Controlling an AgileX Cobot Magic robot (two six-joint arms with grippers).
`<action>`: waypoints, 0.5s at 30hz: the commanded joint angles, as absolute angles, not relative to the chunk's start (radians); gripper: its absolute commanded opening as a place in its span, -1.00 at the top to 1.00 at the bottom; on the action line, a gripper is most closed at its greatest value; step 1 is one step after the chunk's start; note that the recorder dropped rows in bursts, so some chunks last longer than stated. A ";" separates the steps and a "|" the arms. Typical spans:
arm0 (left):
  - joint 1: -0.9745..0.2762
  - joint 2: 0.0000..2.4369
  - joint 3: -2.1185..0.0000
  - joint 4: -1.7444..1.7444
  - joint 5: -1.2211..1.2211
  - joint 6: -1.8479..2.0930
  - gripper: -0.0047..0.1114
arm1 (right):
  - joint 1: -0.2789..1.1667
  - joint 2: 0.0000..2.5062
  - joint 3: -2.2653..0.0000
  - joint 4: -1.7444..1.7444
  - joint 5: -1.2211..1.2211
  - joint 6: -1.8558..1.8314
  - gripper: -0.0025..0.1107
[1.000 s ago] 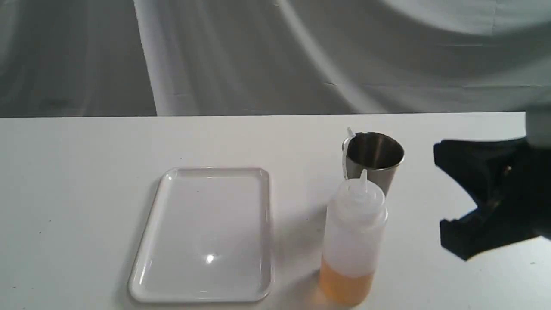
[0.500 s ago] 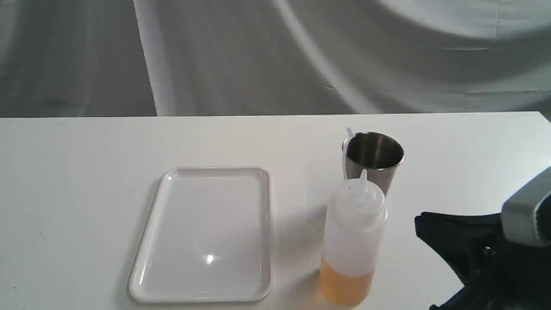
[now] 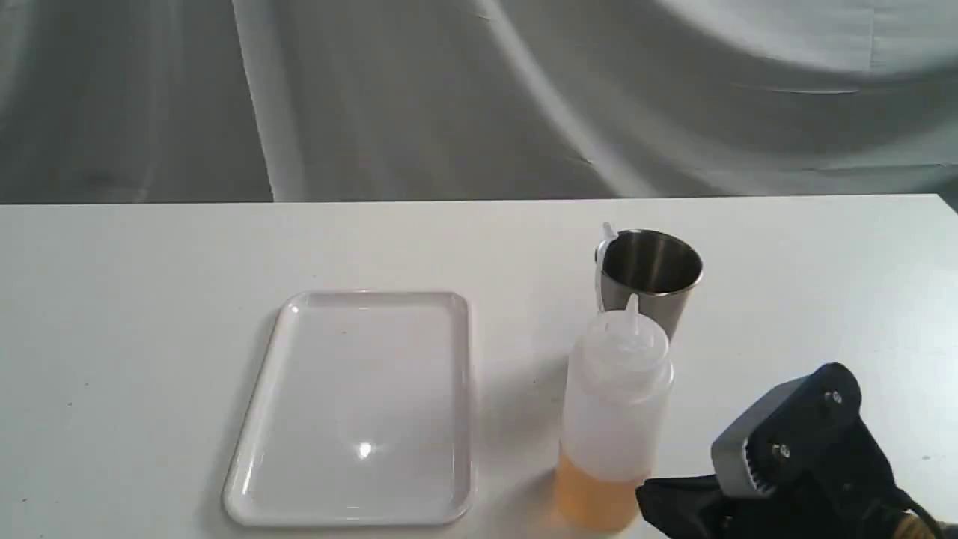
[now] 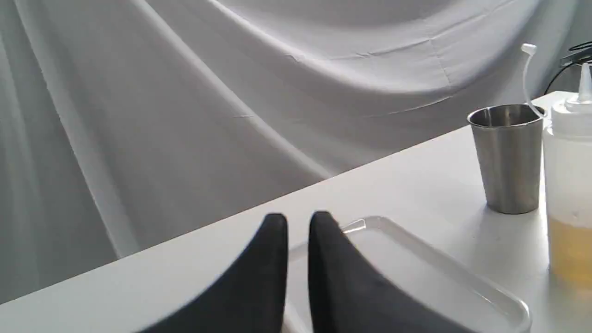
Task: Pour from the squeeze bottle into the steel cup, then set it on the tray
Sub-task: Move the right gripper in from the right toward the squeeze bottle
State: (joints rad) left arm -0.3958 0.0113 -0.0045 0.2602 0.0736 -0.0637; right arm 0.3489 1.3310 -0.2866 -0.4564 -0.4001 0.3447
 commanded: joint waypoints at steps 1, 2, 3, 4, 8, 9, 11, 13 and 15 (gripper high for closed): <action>-0.394 0.014 0.000 0.258 0.068 -0.067 0.78 | 0.353 1.331 -0.240 -0.370 -0.469 0.278 0.96; -0.394 0.014 0.000 0.258 0.068 -0.067 0.78 | 0.353 1.331 -0.222 -0.327 -0.473 0.246 0.96; -0.394 0.014 0.000 0.258 0.068 -0.067 0.78 | 0.353 1.331 -0.211 -0.300 -0.475 0.228 0.96; -0.394 0.014 0.000 0.258 0.068 -0.067 0.78 | 0.353 1.331 -0.201 -0.271 -0.483 0.208 0.96; -0.394 0.014 0.000 0.258 0.068 -0.067 0.78 | 0.353 1.334 -0.193 -0.199 -0.511 0.179 0.96; -0.394 0.014 0.000 0.258 0.068 -0.067 0.78 | 0.353 1.334 -0.193 -0.179 -0.519 0.179 0.96; -0.394 0.014 0.000 0.258 0.068 -0.067 0.78 | 0.353 1.334 -0.193 -0.144 -0.530 0.173 0.96; -0.394 0.014 0.000 0.258 0.068 -0.067 0.78 | 0.353 1.334 -0.193 -0.123 -0.532 0.161 0.96; -0.394 0.014 0.000 0.258 0.068 -0.067 0.78 | 0.353 1.334 -0.193 -0.123 -0.532 0.161 0.91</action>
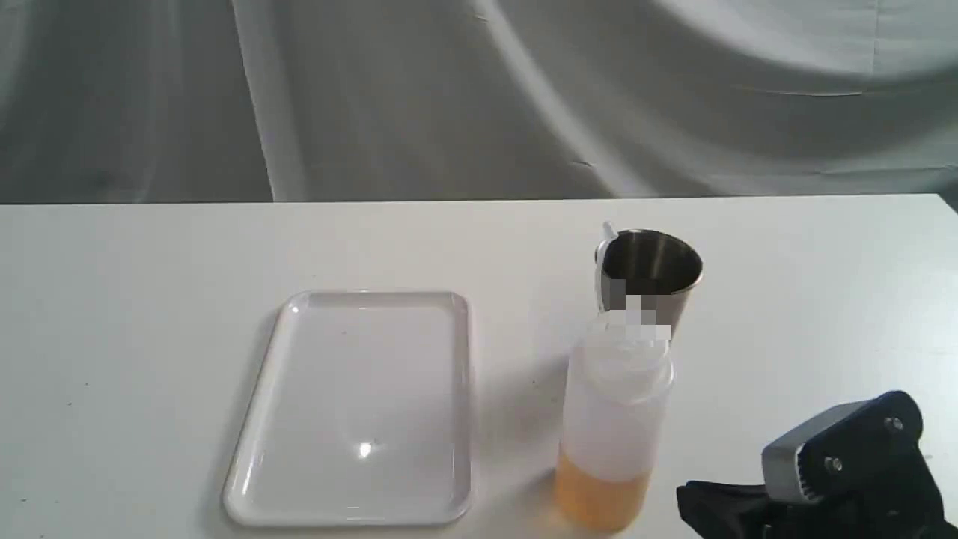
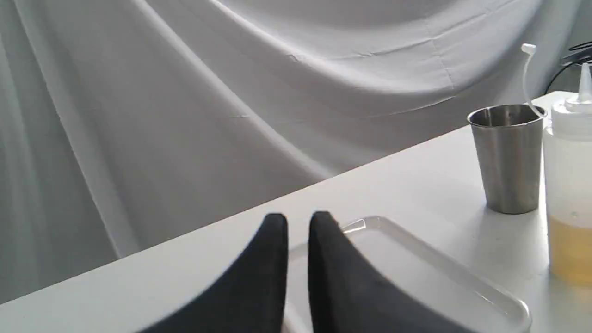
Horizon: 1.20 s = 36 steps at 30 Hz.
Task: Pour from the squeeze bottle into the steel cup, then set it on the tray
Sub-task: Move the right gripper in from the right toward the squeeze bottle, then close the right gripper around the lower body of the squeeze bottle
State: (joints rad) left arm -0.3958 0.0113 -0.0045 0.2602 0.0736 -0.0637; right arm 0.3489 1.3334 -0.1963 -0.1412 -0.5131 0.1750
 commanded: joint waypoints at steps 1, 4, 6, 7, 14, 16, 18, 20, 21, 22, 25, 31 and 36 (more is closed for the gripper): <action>-0.394 0.014 0.000 0.258 0.068 -0.067 0.78 | 0.353 1.334 -0.193 -0.123 -0.532 0.161 0.88; -0.394 0.014 0.000 0.258 0.068 -0.067 0.78 | 0.353 1.334 -0.193 -0.123 -0.532 0.161 0.67; -0.394 0.014 0.000 0.258 0.068 -0.067 0.78 | 0.353 1.334 -0.193 -0.123 -0.532 0.161 0.50; -0.394 0.014 0.000 0.258 0.068 -0.067 0.78 | 0.353 1.334 -0.193 -0.123 -0.532 0.161 0.39; -0.394 0.014 0.000 0.258 0.068 -0.067 0.78 | 0.353 1.334 -0.193 -0.123 -0.540 0.161 -0.55; -0.394 0.014 0.000 0.258 0.068 -0.067 0.78 | 0.353 1.334 -0.193 -0.123 -0.553 0.161 -0.70; -0.394 0.014 0.000 0.258 0.068 -0.067 0.78 | 0.353 1.334 -0.193 -0.123 -0.570 0.161 -0.74; -0.394 0.014 0.000 0.258 0.068 -0.067 0.78 | 0.353 1.334 -0.193 -0.123 -0.585 0.161 -0.74; -0.394 0.014 0.000 0.258 0.068 -0.067 0.78 | 0.353 1.334 -0.193 -0.123 -0.587 0.161 -0.74; -0.394 0.014 0.000 0.258 0.068 -0.067 0.78 | 0.353 1.334 -0.193 -0.121 -0.589 0.161 -0.74; -0.394 0.014 0.000 0.258 0.068 -0.067 0.78 | 0.353 1.334 -0.193 -0.121 -0.589 0.161 -0.74; -0.394 0.014 0.000 0.258 0.068 -0.067 0.78 | 0.353 1.334 -0.193 -0.120 -0.626 0.146 -0.73; -0.394 0.014 0.000 0.258 0.068 -0.067 0.78 | 0.353 1.334 -0.193 -0.089 -0.654 0.096 -0.73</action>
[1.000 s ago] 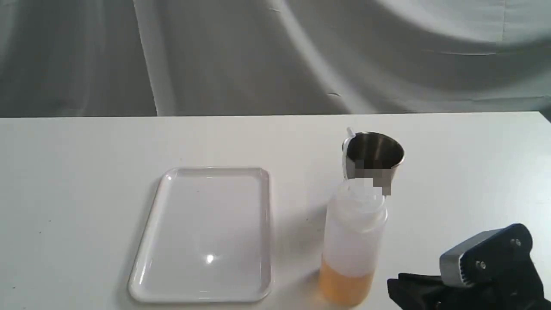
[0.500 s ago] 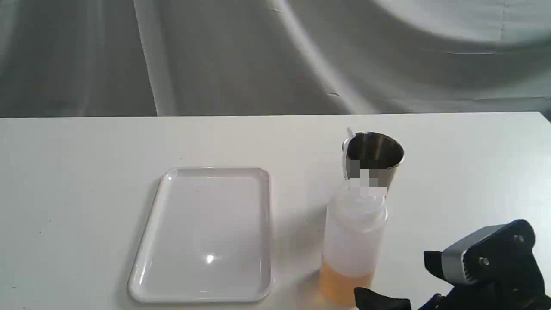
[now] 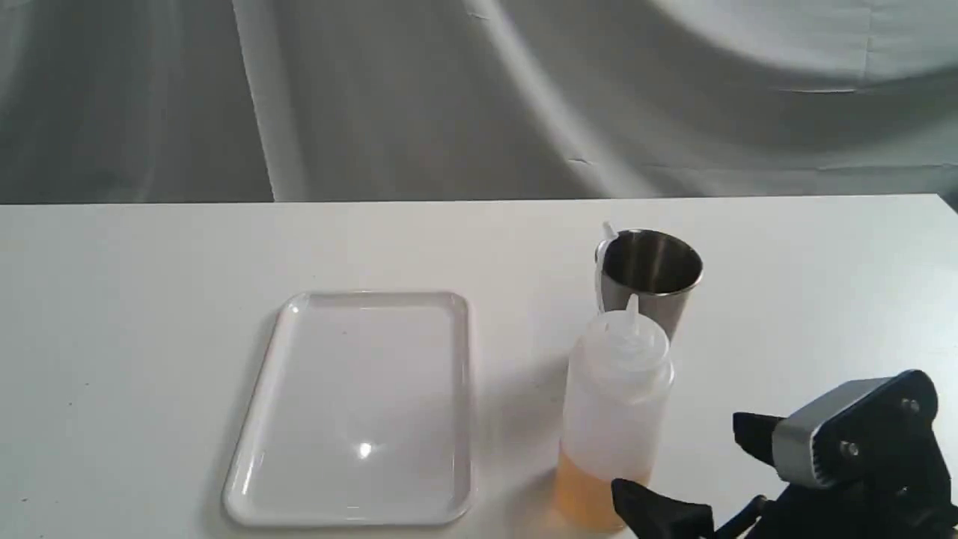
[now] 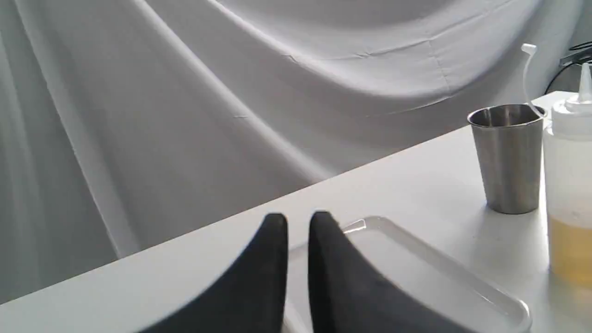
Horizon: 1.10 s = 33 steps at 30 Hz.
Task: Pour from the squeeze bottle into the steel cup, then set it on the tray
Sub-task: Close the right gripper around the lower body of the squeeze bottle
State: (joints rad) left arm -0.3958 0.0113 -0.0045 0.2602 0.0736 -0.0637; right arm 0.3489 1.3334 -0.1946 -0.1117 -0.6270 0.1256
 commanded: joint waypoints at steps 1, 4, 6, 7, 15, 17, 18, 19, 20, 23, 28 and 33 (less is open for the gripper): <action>-0.394 0.014 0.000 0.258 0.068 -0.067 0.78 | 0.353 1.334 -0.193 -0.089 -0.654 0.094 -0.73; -0.394 0.014 0.000 0.258 0.068 -0.067 0.78 | 0.353 1.346 -0.193 -0.090 -0.667 0.085 -0.73; -0.394 0.014 0.000 0.258 0.068 -0.067 0.78 | 0.353 1.386 -0.193 -0.093 -0.699 0.075 -0.73; -0.394 0.014 0.000 0.258 0.068 -0.067 0.78 | 0.353 1.413 -0.193 -0.093 -0.725 0.063 -0.73; -0.394 0.014 0.000 0.258 0.068 -0.067 0.78 | 0.353 1.602 -0.195 -0.087 -0.929 -0.035 -0.73; -0.394 0.014 0.000 0.258 0.068 -0.067 0.78 | 0.353 1.638 -0.203 -0.085 -0.963 -0.074 -0.73; -0.394 0.014 0.000 0.258 0.068 -0.067 0.78 | 0.353 1.658 -0.210 -0.085 -0.966 -0.079 -0.73; -0.394 0.014 0.000 0.258 0.068 -0.067 0.78 | 0.353 1.677 -0.222 -0.085 -0.968 -0.079 -0.73; -0.394 0.014 0.000 0.258 0.068 -0.067 0.78 | 0.353 1.692 -0.232 -0.085 -0.968 -0.079 -0.73; -0.394 0.014 0.000 0.258 0.068 -0.067 0.78 | 0.353 1.748 -0.279 -0.082 -0.968 -0.079 -0.73; -0.394 0.014 0.000 0.258 0.068 -0.067 0.78 | 0.353 1.808 -0.333 -0.055 -0.968 -0.074 -0.73; -0.394 0.014 0.000 0.258 0.068 -0.067 0.78 | 0.353 1.842 -0.351 -0.045 -0.977 -0.081 -0.73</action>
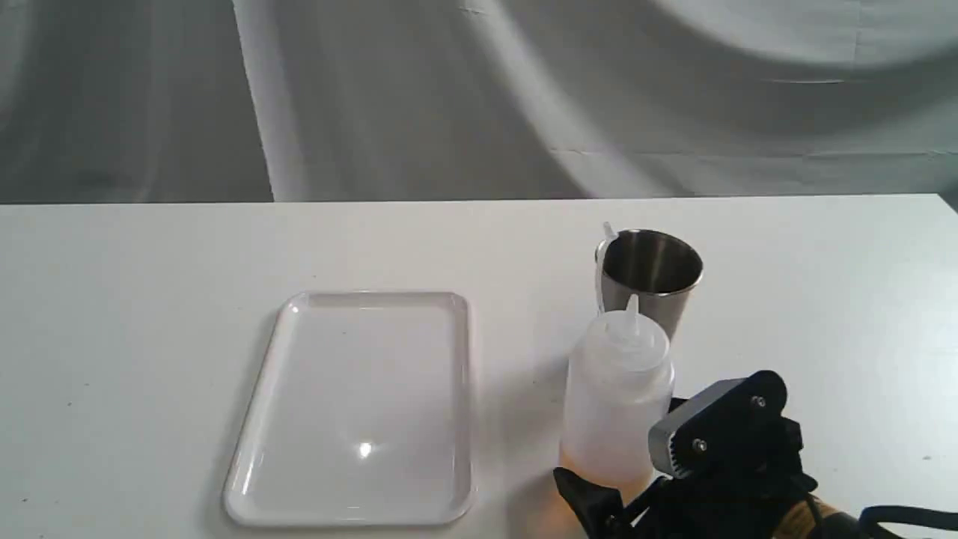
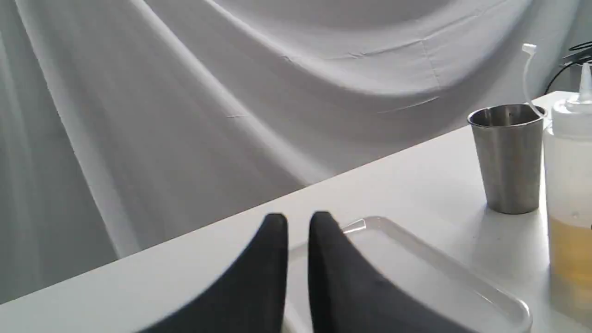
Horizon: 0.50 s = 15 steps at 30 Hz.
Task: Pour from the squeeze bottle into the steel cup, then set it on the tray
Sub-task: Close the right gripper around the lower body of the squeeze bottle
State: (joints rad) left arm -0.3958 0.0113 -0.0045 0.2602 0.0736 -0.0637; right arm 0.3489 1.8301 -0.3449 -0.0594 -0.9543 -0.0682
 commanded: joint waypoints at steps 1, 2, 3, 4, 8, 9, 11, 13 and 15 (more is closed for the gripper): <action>-0.394 0.014 0.000 0.258 0.068 -0.067 0.78 | 0.353 1.847 -0.351 -0.043 -0.977 -0.081 -0.73; -0.394 0.014 0.000 0.258 0.068 -0.067 0.78 | 0.353 1.847 -0.351 -0.043 -0.977 -0.081 -0.73; -0.394 0.014 0.000 0.258 0.068 -0.067 0.78 | 0.353 1.846 -0.351 -0.043 -0.980 -0.081 -0.73; -0.394 0.014 0.000 0.258 0.068 -0.067 0.78 | 0.353 1.846 -0.351 -0.041 -0.983 -0.084 -0.73; -0.394 0.014 0.000 0.258 0.068 -0.067 0.78 | 0.353 1.846 -0.351 -0.041 -0.987 -0.089 -0.73; -0.394 0.014 0.000 0.258 0.068 -0.067 0.78 | 0.353 1.846 -0.351 -0.041 -0.987 -0.091 -0.73; -0.394 0.014 0.000 0.258 0.068 -0.067 0.78 | 0.353 1.846 -0.351 -0.038 -0.989 -0.094 -0.73; -0.394 0.014 0.000 0.258 0.068 -0.067 0.78 | 0.353 1.846 -0.358 -0.036 -0.980 -0.097 -0.73; -0.394 0.014 0.000 0.258 0.068 -0.067 0.78 | 0.353 1.846 -0.371 -0.036 -0.959 -0.104 -0.73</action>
